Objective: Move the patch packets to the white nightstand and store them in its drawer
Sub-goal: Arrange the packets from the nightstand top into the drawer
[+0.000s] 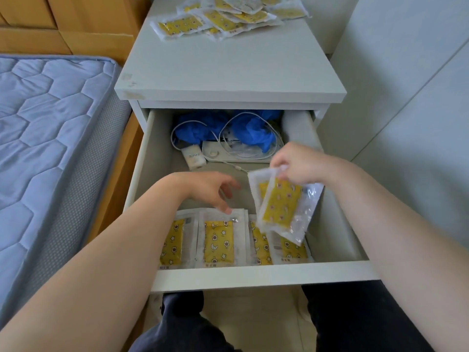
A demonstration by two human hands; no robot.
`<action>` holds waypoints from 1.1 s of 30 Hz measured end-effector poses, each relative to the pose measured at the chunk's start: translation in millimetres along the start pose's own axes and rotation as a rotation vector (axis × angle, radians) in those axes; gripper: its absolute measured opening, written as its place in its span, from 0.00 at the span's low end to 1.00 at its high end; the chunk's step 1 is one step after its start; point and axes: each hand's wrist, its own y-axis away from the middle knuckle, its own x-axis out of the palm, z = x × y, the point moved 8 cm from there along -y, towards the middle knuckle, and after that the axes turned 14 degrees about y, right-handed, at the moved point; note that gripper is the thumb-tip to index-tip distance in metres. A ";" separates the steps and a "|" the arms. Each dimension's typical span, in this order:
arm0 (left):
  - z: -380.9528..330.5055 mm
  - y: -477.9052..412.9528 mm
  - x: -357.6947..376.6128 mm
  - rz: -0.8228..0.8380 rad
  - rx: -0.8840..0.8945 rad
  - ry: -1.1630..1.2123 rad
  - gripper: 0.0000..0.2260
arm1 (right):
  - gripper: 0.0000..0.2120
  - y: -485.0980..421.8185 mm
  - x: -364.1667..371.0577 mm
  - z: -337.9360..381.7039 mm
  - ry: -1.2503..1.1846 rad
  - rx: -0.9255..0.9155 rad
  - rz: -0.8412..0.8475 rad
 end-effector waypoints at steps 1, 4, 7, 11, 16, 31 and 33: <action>5.3 -2.0 4.9 0.031 -0.044 -0.054 0.32 | 0.09 0.5 14.5 7.3 0.068 -0.031 0.104; 17.0 -4.7 15.3 0.089 -0.142 -0.146 0.32 | 0.05 -0.3 59.9 14.2 0.199 -0.054 0.343; 18.6 -5.2 21.1 0.103 -0.185 -0.222 0.31 | 0.13 0.0 87.4 12.9 0.413 -0.046 0.498; 15.2 -10.3 30.9 0.121 -0.187 -0.303 0.29 | 0.24 -4.1 94.1 5.0 0.468 0.035 0.518; 14.6 -18.8 40.5 0.117 -0.205 -0.397 0.33 | 0.27 -7.4 99.8 -2.0 0.489 0.067 0.533; 16.6 -22.4 51.6 0.148 -0.222 -0.425 0.38 | 0.39 0.7 122.7 3.8 0.368 -0.016 0.694; 16.8 -22.6 44.4 0.129 -0.213 -0.381 0.37 | 0.37 -4.9 117.5 6.8 0.307 0.008 0.616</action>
